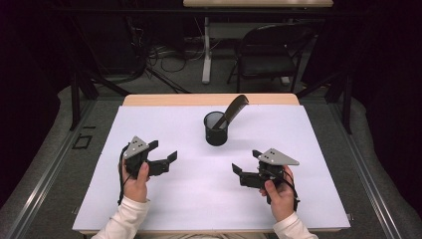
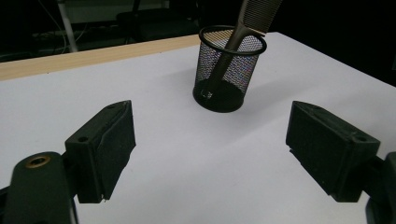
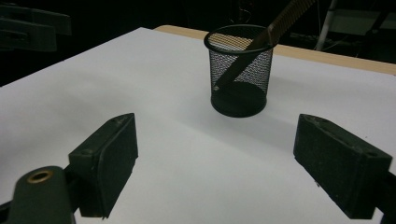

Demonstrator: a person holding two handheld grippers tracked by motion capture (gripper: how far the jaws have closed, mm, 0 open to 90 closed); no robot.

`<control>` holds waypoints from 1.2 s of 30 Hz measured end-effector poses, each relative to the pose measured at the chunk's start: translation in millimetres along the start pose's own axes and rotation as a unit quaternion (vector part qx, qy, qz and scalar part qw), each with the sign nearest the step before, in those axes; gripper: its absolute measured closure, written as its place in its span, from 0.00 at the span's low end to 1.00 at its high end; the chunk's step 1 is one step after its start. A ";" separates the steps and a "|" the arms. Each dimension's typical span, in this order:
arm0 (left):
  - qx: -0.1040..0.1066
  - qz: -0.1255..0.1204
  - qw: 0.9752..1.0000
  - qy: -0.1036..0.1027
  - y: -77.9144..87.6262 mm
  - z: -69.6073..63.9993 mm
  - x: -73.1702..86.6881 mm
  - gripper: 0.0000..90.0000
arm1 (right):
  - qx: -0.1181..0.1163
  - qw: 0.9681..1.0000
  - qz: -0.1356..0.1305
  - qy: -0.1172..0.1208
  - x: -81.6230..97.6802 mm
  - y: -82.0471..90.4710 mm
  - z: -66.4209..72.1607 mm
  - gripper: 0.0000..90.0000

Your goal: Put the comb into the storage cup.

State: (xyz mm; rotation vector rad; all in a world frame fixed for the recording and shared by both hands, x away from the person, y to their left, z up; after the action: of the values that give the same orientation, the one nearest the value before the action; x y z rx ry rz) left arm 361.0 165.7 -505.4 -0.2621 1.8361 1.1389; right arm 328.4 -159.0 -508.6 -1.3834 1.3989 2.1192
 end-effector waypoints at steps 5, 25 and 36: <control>0.001 -0.001 1.000 -0.001 0.7 0.1 -0.1 0.18 | 0.006 1.000 0.006 -0.008 7.6 -2.0 -7.2 0.15; -0.002 0.000 1.000 -0.002 0.0 1.2 -0.1 0.18 | 0.029 0.998 0.027 -0.049 33.3 -18.9 -30.5 0.15; -0.002 0.002 1.000 -0.006 -0.7 0.3 0.0 0.18 | 0.033 0.998 0.033 -0.050 37.3 -24.2 -30.4 0.15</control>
State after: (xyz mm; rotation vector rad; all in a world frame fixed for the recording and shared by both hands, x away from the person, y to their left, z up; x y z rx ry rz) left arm 361.6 165.5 -505.9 -0.2528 1.8240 1.1457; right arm 341.8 -181.8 -555.6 -1.2051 1.4809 2.1300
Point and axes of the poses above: each handheld gripper's, and its own axes: y roughly backward along the jaws, x roughly out of its underside, z roughly to its left, the point moved 4 cm from there along -y, roughly forward along the jaws, and after that the axes turned 14 degrees about z, right-handed, at the moved point
